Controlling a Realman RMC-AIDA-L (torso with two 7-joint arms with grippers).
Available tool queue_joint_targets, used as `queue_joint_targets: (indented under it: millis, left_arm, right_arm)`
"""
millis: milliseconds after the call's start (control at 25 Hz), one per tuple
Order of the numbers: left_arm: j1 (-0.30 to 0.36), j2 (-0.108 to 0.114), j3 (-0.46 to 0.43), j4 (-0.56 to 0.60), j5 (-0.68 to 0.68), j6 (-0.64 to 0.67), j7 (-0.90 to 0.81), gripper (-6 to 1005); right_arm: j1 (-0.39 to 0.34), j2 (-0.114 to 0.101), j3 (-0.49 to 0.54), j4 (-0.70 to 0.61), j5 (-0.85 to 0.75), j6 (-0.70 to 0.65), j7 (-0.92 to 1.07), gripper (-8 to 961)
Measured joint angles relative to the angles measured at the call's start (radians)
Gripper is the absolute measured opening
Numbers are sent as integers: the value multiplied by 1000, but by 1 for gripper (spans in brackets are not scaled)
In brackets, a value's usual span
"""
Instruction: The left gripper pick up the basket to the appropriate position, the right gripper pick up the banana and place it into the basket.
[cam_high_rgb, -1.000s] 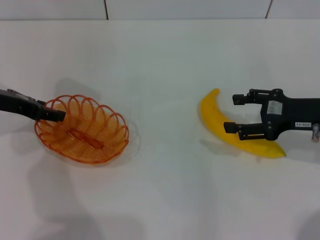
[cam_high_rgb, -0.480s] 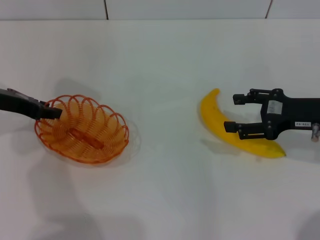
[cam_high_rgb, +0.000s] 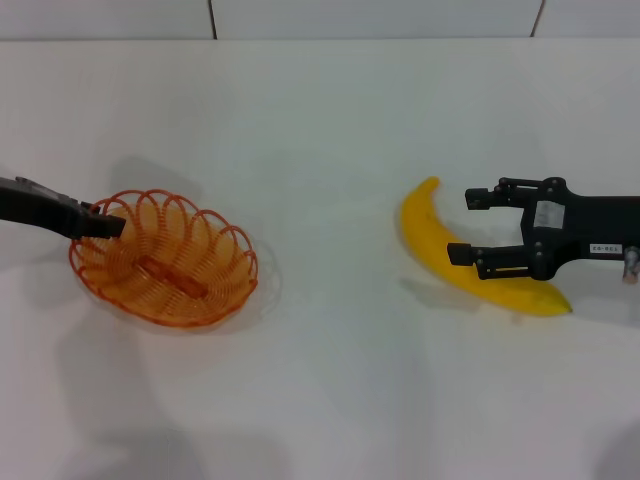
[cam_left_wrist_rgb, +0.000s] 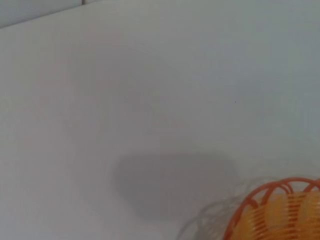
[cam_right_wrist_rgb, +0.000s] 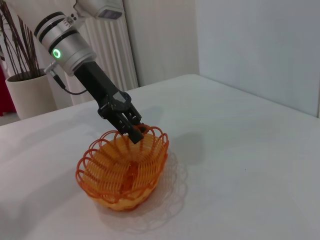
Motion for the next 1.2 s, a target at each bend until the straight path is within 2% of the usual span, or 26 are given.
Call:
queue_joint_targets:
  millis: [480, 1200]
  left_arm:
    - [-7, 4, 0, -41, 1, -6, 0, 416]
    - [-16, 8, 0, -36, 0, -14, 2, 184]
  right_arm:
    - [1, 0, 1, 0, 0, -4, 2, 835]
    - [1, -1, 3, 0, 0, -4, 2, 834]
